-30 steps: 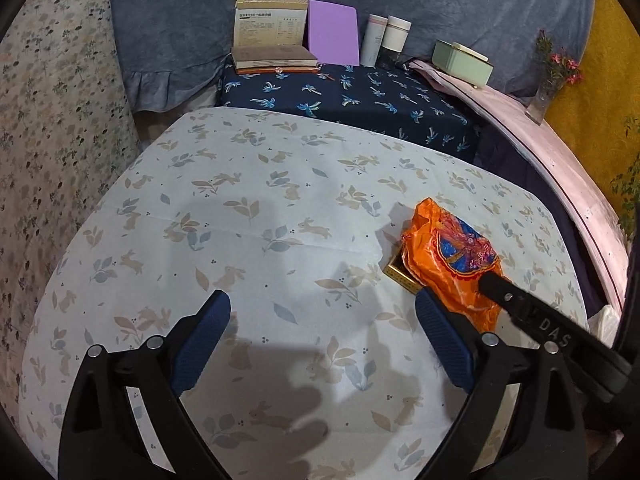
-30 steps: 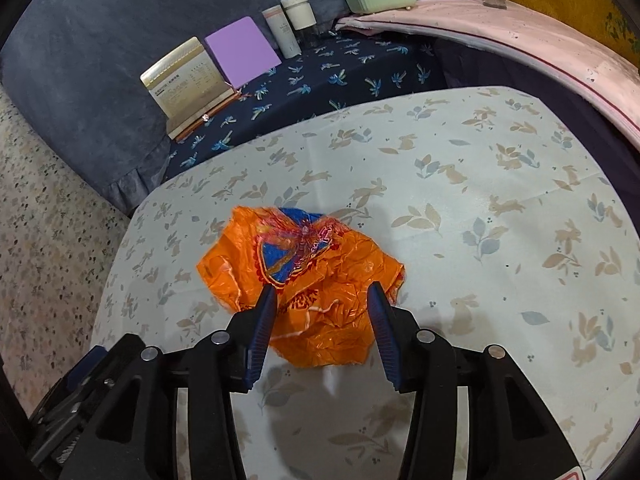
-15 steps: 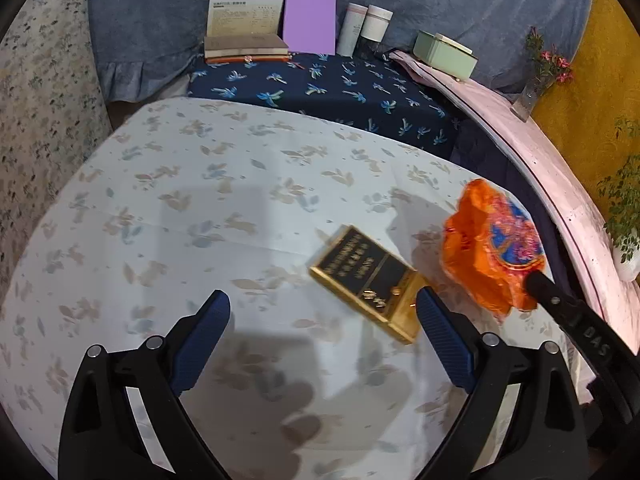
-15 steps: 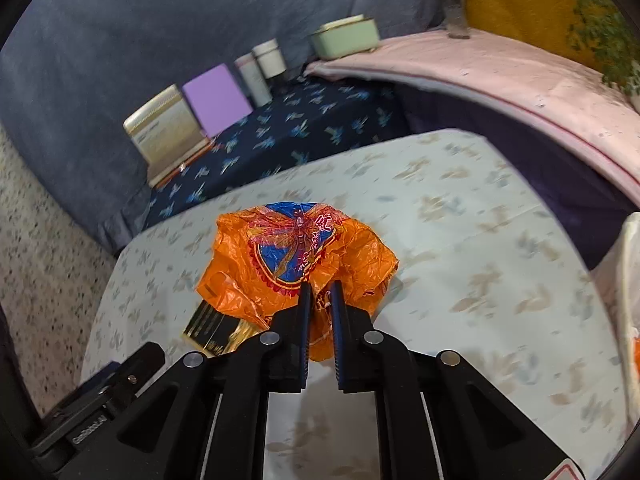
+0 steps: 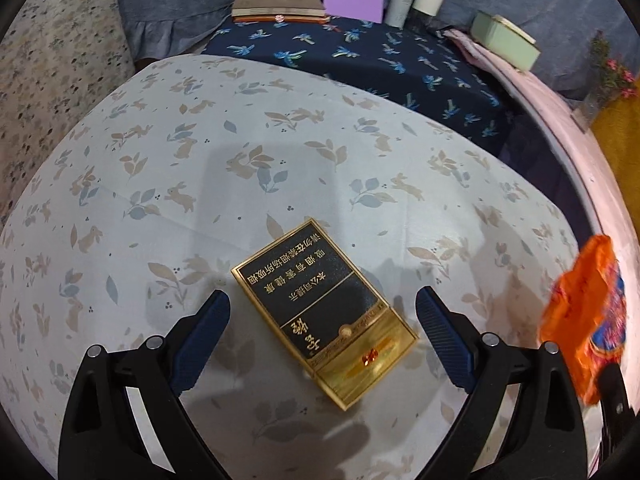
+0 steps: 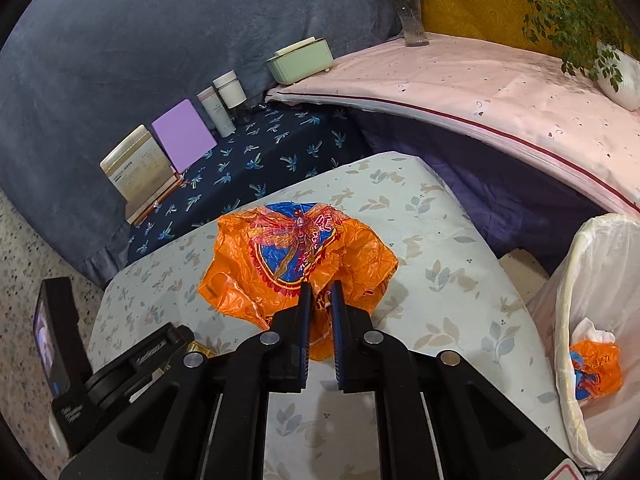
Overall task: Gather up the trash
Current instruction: 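Grasp the orange wrapper with the right tool while the left tool grasps the gold box, then carry wrapper and gold box over the bin and open both tools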
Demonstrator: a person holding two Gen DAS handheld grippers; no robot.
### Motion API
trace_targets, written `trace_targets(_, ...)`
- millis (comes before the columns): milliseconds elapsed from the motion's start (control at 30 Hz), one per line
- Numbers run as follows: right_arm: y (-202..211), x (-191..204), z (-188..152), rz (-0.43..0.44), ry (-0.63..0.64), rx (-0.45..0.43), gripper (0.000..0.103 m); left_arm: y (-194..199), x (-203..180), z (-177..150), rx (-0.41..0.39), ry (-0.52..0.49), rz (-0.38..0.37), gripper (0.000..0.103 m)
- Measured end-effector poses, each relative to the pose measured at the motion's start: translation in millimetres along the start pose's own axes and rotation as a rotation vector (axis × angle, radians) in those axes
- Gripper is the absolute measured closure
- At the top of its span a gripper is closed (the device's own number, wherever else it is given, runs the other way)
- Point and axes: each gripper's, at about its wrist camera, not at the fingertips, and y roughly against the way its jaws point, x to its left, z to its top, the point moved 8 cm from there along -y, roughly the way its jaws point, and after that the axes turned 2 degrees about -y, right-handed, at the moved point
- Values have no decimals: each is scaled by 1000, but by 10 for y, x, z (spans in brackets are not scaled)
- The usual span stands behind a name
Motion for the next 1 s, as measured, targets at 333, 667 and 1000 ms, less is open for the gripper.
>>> trace_targets(333, -64, -139, -47, 5, -17, 17, 94, -51, -96, -86, -9, -94, 23, 34)
trace_targets(667, 40, -210, -73, 14, -41, 9, 94, 167, -382, -292, -13, -187, -71, 41)
trace_targets(1000, 422, -436, 114, 7, -72, -60, 94, 625, -871, -494, -60, -287, -163, 45)
